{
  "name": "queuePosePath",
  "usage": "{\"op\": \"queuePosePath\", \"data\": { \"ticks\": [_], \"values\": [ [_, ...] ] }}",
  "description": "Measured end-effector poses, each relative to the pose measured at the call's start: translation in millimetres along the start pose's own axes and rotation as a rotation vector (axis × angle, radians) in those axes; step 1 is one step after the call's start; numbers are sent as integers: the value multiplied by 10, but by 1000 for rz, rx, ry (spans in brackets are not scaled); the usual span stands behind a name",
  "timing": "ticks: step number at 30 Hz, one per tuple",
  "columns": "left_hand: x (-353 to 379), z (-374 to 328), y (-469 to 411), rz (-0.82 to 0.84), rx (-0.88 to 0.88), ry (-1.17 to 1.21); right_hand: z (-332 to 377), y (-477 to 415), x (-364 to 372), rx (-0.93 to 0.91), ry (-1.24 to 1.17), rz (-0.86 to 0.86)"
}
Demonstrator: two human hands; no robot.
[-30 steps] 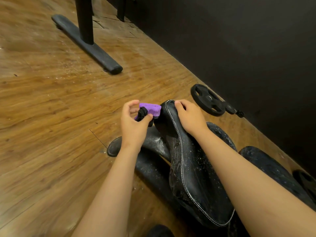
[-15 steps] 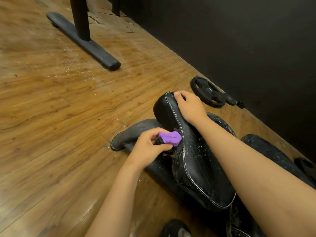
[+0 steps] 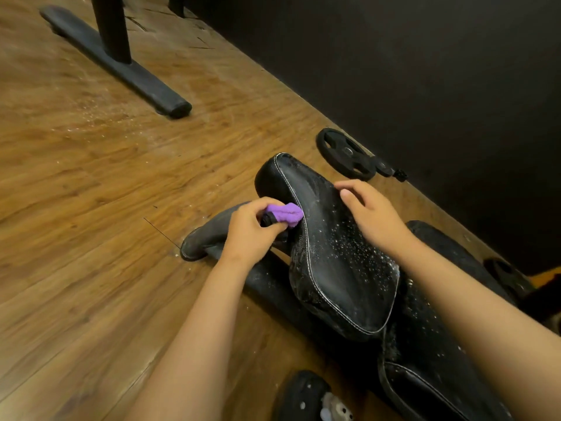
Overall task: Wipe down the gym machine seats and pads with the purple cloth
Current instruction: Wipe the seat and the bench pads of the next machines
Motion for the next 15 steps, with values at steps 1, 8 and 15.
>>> {"op": "queuePosePath", "data": {
  "ticks": [1,8,15],
  "values": [
    [51,-20,36,76,-9,9,-117,152,-30,11,-5,-3],
    [179,-235,238,456,-97,93,-541,1023,-25,18,-21,-135],
    [172,-252,133,383,-112,-24,-567,1061,118,80,68,-209]
  ]
}}
Point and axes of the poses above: each hand's wrist, its own y-axis away from the middle knuckle, its own x-axis out of the palm, z = x × y, the point moved 9 cm from there along -y, towards the middle knuckle, and after that the axes turned 15 degrees about x, right-handed, at the moved point
